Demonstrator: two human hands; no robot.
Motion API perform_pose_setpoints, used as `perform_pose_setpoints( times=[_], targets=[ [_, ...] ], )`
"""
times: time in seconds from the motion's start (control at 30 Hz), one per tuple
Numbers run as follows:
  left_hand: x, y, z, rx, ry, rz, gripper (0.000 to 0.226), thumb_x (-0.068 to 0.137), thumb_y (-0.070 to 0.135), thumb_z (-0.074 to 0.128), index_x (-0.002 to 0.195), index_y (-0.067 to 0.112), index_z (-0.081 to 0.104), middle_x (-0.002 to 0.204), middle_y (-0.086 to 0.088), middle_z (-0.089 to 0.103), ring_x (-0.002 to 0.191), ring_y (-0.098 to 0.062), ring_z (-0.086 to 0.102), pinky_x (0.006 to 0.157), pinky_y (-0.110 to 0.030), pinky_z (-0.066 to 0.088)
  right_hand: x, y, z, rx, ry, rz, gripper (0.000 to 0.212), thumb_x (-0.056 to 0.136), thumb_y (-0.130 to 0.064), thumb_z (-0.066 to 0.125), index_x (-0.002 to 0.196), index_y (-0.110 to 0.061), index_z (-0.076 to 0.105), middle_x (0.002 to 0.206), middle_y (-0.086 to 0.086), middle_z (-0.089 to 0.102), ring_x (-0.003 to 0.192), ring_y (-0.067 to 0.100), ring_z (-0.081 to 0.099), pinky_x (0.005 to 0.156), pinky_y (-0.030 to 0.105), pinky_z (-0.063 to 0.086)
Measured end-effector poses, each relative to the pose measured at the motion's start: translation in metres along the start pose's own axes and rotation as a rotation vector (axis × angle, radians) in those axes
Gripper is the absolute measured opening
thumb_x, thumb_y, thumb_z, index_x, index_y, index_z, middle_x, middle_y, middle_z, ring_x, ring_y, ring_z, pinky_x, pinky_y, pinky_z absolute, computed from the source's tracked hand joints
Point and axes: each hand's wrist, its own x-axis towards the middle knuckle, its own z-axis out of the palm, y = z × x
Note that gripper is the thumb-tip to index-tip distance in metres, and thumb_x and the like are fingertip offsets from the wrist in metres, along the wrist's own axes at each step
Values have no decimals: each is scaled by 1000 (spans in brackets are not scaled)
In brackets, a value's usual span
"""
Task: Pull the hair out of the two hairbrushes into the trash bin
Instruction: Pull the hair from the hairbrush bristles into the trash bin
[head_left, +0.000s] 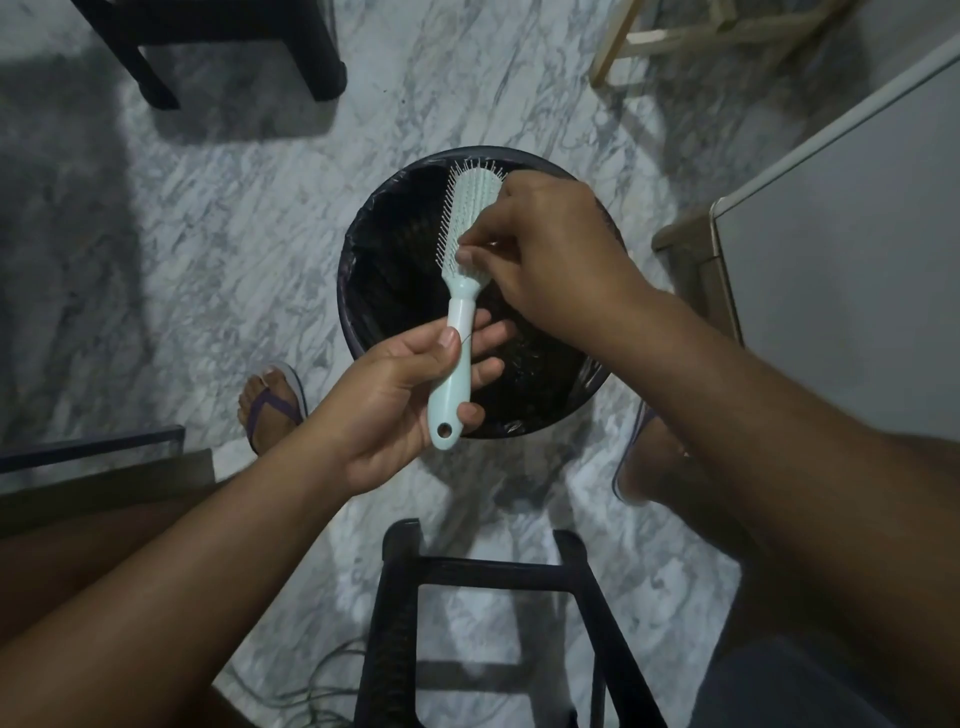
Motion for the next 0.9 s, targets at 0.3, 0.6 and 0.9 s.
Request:
perform_pose_setpoints(
  times=[0.3, 0.6, 0.9],
  targets=[
    [-1, -6, 3, 28, 4, 6, 33, 103, 12, 45, 132, 5, 57, 131, -8, 69, 82, -12, 69, 55, -23, 49, 11, 15, -31, 407, 120, 324, 21, 104, -17, 47, 91, -12, 63, 77, -1, 65, 62, 11, 70, 56, 37, 63],
    [1, -9, 0, 193, 9, 48, 33, 103, 14, 46, 134, 11, 57, 131, -5, 69, 86, -14, 67, 59, -27, 50, 0, 11, -29, 582, -78, 516, 38, 79, -26, 85, 89, 6, 68, 74, 19, 72, 67, 24, 76, 57, 36, 63],
    [0, -11, 1, 103, -37, 54, 34, 102, 14, 44, 133, 9, 56, 132, -6, 68, 81, -12, 67, 56, -25, 49, 14, 22, -54, 742, 110, 569, 17, 101, -8, 56, 87, -3, 63, 74, 7, 64, 54, 7, 60, 57, 29, 63]
  ],
)
